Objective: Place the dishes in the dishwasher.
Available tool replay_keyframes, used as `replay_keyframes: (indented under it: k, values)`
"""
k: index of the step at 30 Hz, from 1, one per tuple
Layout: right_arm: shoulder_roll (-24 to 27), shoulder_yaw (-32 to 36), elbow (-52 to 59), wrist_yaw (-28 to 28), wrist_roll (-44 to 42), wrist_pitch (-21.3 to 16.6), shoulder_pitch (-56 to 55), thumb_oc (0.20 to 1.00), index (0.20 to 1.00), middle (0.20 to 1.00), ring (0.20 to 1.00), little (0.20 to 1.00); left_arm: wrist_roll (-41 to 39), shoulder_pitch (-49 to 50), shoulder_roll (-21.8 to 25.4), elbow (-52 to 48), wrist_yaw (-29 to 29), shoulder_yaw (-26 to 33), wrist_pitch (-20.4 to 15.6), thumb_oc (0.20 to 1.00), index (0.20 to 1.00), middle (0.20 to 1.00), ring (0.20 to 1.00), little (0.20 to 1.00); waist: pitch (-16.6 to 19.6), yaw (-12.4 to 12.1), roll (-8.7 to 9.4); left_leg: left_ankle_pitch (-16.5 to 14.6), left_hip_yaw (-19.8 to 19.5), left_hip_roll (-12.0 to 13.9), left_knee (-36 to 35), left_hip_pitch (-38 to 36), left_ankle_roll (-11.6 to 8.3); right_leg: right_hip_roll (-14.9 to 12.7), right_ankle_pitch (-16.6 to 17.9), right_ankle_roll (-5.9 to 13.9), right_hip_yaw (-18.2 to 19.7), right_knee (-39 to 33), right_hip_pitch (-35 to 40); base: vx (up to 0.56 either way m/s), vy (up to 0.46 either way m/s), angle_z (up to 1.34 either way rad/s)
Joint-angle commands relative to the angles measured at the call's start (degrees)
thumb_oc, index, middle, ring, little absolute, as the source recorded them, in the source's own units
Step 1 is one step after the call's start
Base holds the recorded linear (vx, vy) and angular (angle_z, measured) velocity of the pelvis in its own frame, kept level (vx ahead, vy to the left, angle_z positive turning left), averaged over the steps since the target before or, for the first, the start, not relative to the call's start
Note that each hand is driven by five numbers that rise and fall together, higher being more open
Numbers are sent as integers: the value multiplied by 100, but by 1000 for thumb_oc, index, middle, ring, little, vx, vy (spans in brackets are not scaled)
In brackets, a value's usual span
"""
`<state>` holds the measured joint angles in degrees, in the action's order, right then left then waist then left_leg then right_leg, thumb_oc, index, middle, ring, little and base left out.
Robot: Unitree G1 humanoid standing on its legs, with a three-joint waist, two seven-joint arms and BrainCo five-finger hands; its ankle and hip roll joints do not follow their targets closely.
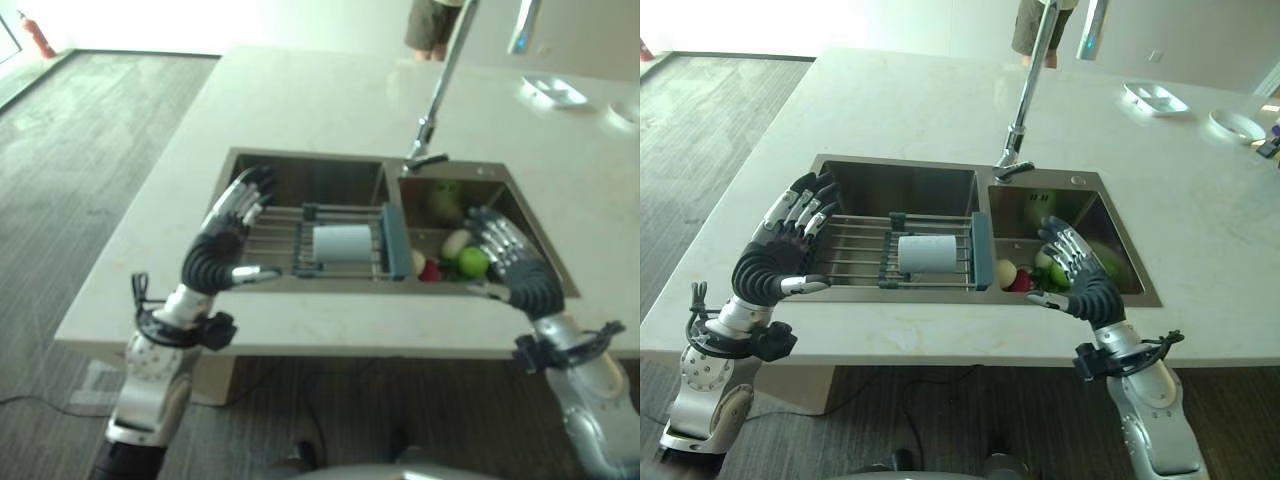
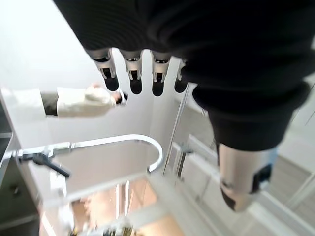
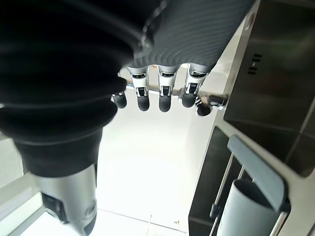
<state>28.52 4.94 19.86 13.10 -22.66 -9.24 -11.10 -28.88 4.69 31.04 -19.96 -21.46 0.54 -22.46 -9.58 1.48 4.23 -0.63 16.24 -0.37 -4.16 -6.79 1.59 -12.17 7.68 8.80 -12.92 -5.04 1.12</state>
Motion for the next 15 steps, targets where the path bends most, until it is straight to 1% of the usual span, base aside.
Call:
replay_keyframes:
  k: [1,2,4,5,6,7,8,10,11,12,13,14,15]
  values:
    - [144,89,318,-58,-126,-263,426,1000,1000,1000,1000,1000,-157,-124,-173,-353,-296,136,-154,1000,1000,1000,1000,1000,125,69,-301,-31,-782,436,-84,14,-356,237,-451,81,33,214,418,102,-107,-11]
    - [153,43,330,-89,-67,-250,471,1000,1000,1000,1000,1000,-10,-151,-162,-342,-162,117,-149,1000,1000,1000,1000,1000,141,77,-310,-51,-754,444,-84,-24,-368,243,-427,80,27,135,465,92,-106,-13]
    - [194,-32,312,-169,37,-112,623,1000,1000,1000,1000,1000,591,-191,-101,-272,467,160,-163,1000,1000,1000,1000,1000,187,101,-349,-99,-670,483,-84,-107,-398,261,-418,77,45,39,518,78,-91,-12]
    - [223,-18,292,-169,48,-91,630,1000,1000,1000,1000,1000,675,-184,-50,-225,616,209,-107,1000,1000,1000,1000,1000,203,118,-362,-114,-652,491,-84,-129,-403,280,-440,73,85,37,539,86,-88,-17]
    - [269,71,293,-100,-10,-54,585,1000,1000,1000,1000,1000,630,-147,10,-135,808,380,88,1000,1000,1000,1000,1000,236,152,-390,-130,-623,520,-84,-176,-411,312,-476,58,121,48,567,73,-76,-15]
    - [263,111,301,-67,-18,-50,549,1000,1000,1000,1000,1000,767,-125,-2,-74,911,424,-12,1000,1000,1000,1000,1000,249,165,-398,-139,-620,529,-84,-195,-408,322,-493,49,127,51,578,67,-78,-14]
    - [258,176,315,-32,-8,-44,504,1000,1000,1000,1000,1000,1114,-115,-5,-22,1147,478,-253,1000,1000,1000,1000,1000,257,191,-408,-149,-611,548,-84,-216,-415,334,-518,38,134,49,591,32,-47,-5]
    - [286,237,272,4,-18,-42,462,1000,1000,1000,1000,1000,1683,-191,104,85,1436,558,-346,1000,1000,1000,1000,1000,280,264,-423,-147,-585,590,-84,-254,-454,354,-530,29,165,30,607,31,-51,-1]
    - [309,268,255,40,-27,-33,456,1000,1000,1000,1000,1000,1536,-230,169,131,1306,574,-54,1000,1000,1000,1000,1000,301,296,-440,-142,-588,603,-84,-268,-471,370,-540,20,190,25,619,27,-36,0]
    - [315,275,262,77,-23,-22,459,1000,1000,1000,1000,1000,1183,-264,187,187,1125,577,286,1000,1000,1000,1000,1000,316,320,-460,-140,-587,608,-84,-282,-477,381,-550,17,199,26,629,0,0,0]
    - [305,242,242,149,30,-35,509,1000,1000,1000,1000,1000,1147,-356,194,371,1116,524,540,1000,1000,1000,1000,1000,328,366,-502,-137,-578,617,-84,-311,-488,402,-563,10,226,30,648,0,0,0]
    - [306,187,210,199,92,-13,592,1000,1000,1000,1000,1000,1376,-482,283,620,1240,426,687,1000,1000,1000,1000,1000,353,423,-542,-138,-559,623,-84,-337,-497,405,-562,12,252,23,655,12,21,-5]
    - [342,168,179,217,85,32,657,1000,1000,1000,1000,1000,1737,-583,391,810,1271,386,761,1000,1000,1000,1000,1000,372,459,-571,-137,-538,627,-84,-358,-504,407,-561,16,268,17,664,8,21,-6]
